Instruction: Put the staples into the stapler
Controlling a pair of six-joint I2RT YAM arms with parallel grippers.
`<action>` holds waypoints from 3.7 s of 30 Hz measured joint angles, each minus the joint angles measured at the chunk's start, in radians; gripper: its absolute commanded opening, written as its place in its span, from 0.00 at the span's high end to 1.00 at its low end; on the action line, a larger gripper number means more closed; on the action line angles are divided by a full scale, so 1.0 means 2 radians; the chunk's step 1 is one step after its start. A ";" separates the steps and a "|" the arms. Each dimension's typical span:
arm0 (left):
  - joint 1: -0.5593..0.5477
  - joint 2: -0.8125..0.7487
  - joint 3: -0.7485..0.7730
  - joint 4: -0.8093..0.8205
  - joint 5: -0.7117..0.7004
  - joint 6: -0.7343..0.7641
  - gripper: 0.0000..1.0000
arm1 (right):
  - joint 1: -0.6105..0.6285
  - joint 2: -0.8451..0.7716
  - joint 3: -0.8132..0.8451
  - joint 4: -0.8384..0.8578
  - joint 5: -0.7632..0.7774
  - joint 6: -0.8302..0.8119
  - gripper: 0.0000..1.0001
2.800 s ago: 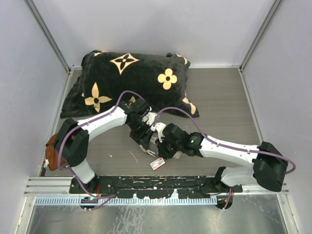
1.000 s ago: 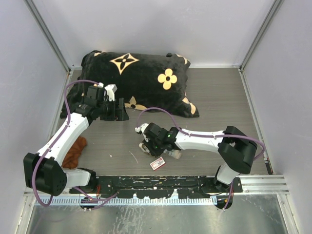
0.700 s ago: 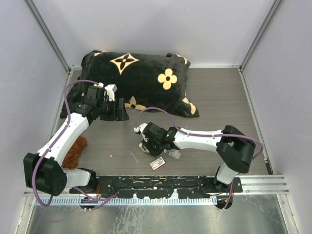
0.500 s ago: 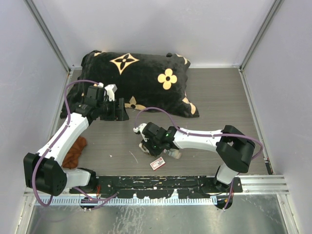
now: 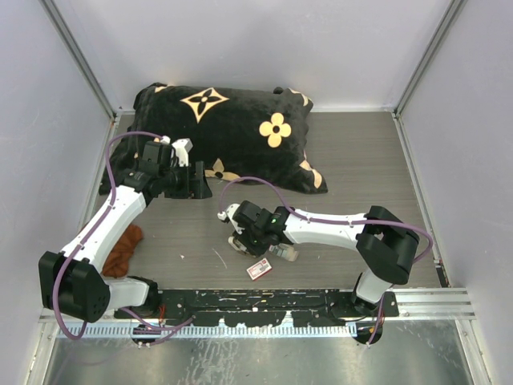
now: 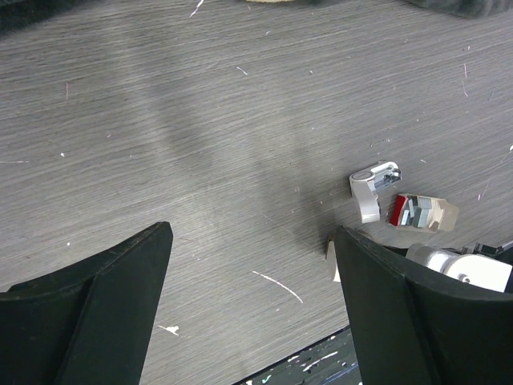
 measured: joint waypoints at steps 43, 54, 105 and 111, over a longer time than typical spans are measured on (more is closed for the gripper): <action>0.003 0.000 0.000 0.000 0.006 -0.007 0.15 | 0.001 0.006 0.001 -0.003 -0.014 -0.056 0.92; 0.005 0.000 0.000 0.000 0.010 -0.007 0.15 | 0.001 0.006 0.001 -0.003 -0.019 -0.069 0.92; 0.013 0.001 0.000 0.002 0.028 -0.011 0.14 | 0.002 0.039 0.046 -0.043 -0.013 -0.117 0.92; 0.014 0.001 0.000 0.002 0.031 -0.011 0.14 | 0.004 0.042 0.050 -0.048 -0.008 -0.123 0.92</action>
